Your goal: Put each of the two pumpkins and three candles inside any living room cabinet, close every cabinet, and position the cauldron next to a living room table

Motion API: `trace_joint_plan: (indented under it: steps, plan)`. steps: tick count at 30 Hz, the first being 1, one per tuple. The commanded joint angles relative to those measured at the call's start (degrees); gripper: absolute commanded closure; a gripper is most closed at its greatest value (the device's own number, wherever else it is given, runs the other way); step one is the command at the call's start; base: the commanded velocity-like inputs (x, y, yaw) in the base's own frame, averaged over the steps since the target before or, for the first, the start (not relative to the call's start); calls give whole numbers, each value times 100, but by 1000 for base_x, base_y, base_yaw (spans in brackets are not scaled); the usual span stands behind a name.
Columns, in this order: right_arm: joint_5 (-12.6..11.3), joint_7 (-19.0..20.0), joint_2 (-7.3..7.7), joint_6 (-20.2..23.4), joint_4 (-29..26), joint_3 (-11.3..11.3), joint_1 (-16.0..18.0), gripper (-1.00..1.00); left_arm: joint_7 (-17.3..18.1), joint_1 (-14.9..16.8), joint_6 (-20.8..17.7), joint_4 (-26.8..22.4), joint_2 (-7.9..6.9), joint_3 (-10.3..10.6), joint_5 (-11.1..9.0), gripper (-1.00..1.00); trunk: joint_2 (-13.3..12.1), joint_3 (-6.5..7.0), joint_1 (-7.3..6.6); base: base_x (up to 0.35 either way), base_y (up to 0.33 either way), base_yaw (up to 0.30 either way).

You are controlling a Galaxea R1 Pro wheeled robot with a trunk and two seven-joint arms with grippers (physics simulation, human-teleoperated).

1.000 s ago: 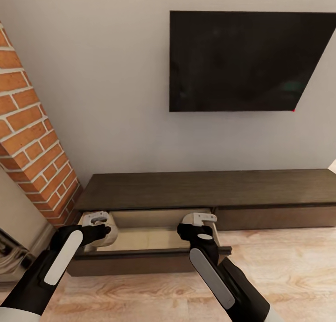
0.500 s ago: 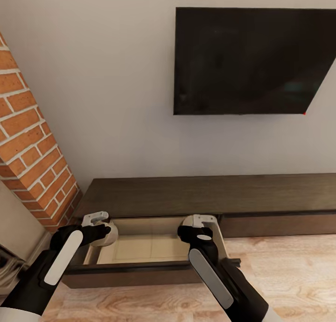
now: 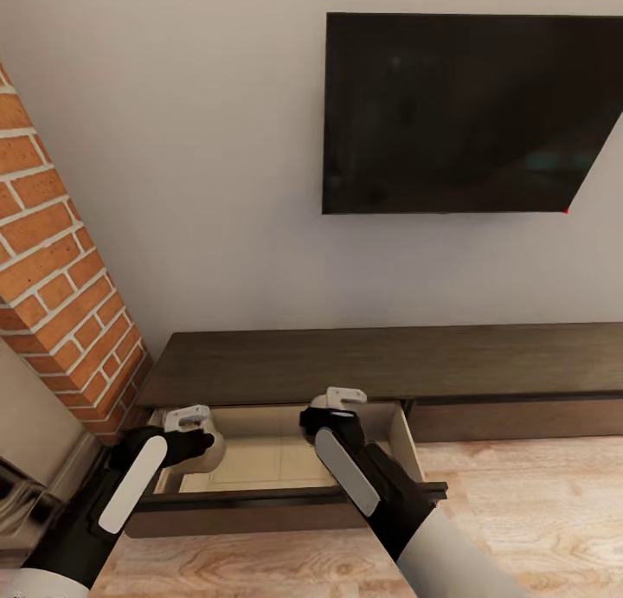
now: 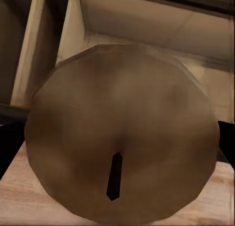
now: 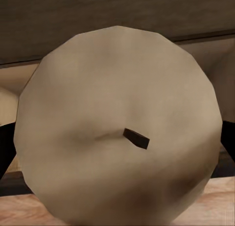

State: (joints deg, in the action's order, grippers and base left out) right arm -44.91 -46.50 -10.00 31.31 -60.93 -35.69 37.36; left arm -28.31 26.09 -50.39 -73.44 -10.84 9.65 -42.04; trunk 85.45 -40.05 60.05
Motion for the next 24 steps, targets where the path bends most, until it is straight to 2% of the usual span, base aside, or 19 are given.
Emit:
trace_joint_plan:
  steps: [1, 3, 6, 11, 15, 19, 21, 24]
  plan:
    - [-77, 26, 0, -19, 68, -5, 45, 100, -60, 7, 45, 45, 77, 29, 4, 100, 3, -5, 0, 0, 0, 0]
    - [-99, 69, 0, -44, 222, -7, 85, 100, -60, 9, 116, 134, 209, 54, 156, 100, 3, -5, 0, 0, 0, 0]
    - [-111, 85, 0, -42, 364, -8, 107, 100, -55, 10, 160, 192, 300, 56, 424, 100, 3, -5, 0, 0, 0, 0]
    - [-122, 83, 0, 33, 470, -14, 113, 100, -56, 22, 187, 265, 477, 65, 497, 100, 3, -5, 0, 0, 0, 0]
    - [-114, 101, 0, 29, 621, -49, 113, 100, -60, 154, 214, 809, 790, 80, 542, 100, 3, -5, 0, 0, 0, 0]
    - [-89, 127, 0, -39, 783, -173, 113, 100, -60, 375, 251, 1079, 937, 76, 658, 100, 3, -5, 0, 0, 0, 0]
    - [-60, 154, 0, -62, 843, -222, 113, 100, -60, 451, 266, 1223, 1070, 77, 718, 100, 3, -5, 0, 0, 0, 0]
    - [-43, 164, 0, -70, 863, -375, 113, 100, -58, 493, 284, 1340, 1134, 75, 797, 100, 3, -5, 0, 0, 0, 0]
